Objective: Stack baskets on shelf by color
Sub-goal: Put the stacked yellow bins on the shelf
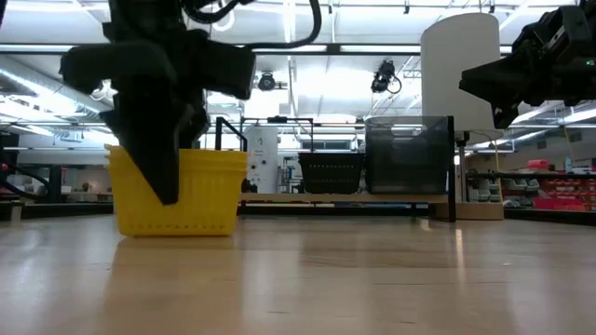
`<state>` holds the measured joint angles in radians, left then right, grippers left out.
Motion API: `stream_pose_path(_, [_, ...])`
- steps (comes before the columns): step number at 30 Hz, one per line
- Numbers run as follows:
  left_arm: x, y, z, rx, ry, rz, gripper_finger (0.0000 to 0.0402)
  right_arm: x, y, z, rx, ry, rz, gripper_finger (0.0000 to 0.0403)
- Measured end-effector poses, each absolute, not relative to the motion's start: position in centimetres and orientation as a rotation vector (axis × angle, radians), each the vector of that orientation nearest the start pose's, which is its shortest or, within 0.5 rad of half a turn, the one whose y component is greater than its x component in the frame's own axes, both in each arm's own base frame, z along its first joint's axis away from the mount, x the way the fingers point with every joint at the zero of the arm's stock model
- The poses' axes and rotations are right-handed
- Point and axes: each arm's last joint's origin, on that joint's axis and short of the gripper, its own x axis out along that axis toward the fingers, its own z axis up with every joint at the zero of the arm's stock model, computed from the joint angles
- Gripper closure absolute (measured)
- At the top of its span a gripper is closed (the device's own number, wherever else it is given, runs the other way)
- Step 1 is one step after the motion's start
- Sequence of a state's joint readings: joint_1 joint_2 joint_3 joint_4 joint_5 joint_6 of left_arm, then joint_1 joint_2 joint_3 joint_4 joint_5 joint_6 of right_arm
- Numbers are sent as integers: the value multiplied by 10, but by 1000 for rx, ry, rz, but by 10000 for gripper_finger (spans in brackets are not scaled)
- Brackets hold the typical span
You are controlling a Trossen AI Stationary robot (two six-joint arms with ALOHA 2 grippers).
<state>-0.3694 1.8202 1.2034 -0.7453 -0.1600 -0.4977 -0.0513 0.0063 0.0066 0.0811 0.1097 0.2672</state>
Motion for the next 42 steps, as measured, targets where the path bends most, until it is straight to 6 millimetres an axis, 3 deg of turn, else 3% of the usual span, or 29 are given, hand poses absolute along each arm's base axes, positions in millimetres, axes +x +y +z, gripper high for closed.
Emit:
stream_pose_path(5, [318, -119, 165, -1, 1350, 114, 274, 97, -8, 173, 269, -102, -150, 320])
stream_pose_path(11, [315, -118, 167, 52, 1380, 82, 384, 97, -8, 173, 269, -102, -149, 320])
stream_pose_path(17, [310, -111, 183, 133, 1353, 68, 388, 97, -8, 173, 269, -103, -149, 320])
stream_pose_path(26, [304, -79, 226, 191, 1193, 204, 389, 97, -8, 173, 269, -102, -149, 319])
stream_pose_path(33, [314, -46, 229, 285, 1167, 246, 389, 97, -8, 173, 269, -102, -149, 319])
stream_pose_path(42, [325, 15, 231, 308, 1155, 330, 389, 97, -8, 173, 269, -102, -149, 319])
